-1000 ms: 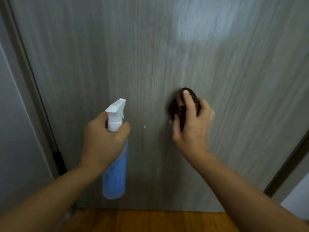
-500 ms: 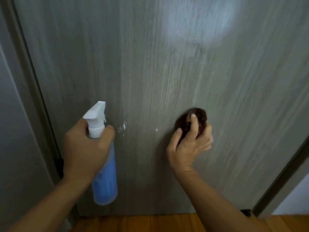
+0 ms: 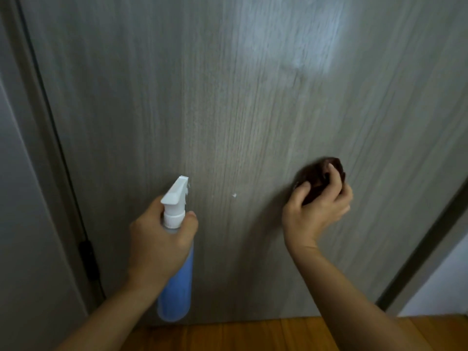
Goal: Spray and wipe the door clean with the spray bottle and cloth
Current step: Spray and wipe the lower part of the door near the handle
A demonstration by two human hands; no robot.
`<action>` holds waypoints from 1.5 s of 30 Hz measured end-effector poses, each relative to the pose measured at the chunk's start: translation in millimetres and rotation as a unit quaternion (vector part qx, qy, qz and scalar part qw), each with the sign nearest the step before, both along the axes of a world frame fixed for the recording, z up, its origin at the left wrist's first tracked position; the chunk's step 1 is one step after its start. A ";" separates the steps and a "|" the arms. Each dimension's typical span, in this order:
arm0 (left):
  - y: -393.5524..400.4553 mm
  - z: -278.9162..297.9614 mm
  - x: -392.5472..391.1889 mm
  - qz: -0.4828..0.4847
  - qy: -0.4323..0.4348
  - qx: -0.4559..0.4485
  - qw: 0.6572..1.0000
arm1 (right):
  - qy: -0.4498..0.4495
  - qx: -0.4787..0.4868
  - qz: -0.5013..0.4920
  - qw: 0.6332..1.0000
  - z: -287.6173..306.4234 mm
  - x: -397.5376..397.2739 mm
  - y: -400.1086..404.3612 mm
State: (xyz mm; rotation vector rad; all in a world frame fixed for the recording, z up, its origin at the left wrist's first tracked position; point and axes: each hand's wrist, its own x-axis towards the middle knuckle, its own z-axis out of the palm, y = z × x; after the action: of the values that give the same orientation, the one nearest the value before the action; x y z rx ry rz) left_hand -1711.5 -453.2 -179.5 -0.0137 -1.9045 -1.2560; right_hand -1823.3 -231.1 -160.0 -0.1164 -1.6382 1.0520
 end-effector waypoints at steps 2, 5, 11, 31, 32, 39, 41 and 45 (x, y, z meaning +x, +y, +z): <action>3.8 2.3 -2.5 -0.002 0.004 -0.003 1.000 | -0.014 0.041 -0.007 0.999 2.1 0.1 -6.6; 13.9 8.8 -4.1 -0.020 0.009 0.003 1.000 | -0.010 0.154 -0.001 0.988 -9.1 5.5 -17.9; 25.1 28.3 -2.8 -0.011 0.013 0.016 1.000 | 0.018 0.383 0.049 0.922 -17.0 14.2 -37.8; -17.5 42.6 15.0 0.056 0.002 -0.016 0.998 | 0.059 0.519 0.092 0.848 -45.6 16.9 -56.7; -17.3 45.7 17.0 0.055 0.008 -0.017 0.998 | 0.051 0.518 0.106 0.847 -44.6 17.8 -54.7; -21.6 55.1 24.3 0.056 0.013 -0.031 0.998 | 0.026 0.242 0.086 0.966 28.1 10.7 -13.6; -22.3 55.3 23.1 0.057 0.014 -0.032 0.998 | 0.047 0.219 0.068 0.972 52.1 5.9 -15.2; -17.9 50.0 22.0 0.053 0.012 -0.028 0.998 | 0.048 0.223 0.034 0.973 55.6 4.9 -42.2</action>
State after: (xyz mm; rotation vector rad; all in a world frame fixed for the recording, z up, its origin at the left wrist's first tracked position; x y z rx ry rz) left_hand -1689.5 -471.1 -129.4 0.0423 -1.8940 -1.1275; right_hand -1818.3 -273.3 -104.3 0.2859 -1.7579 0.7042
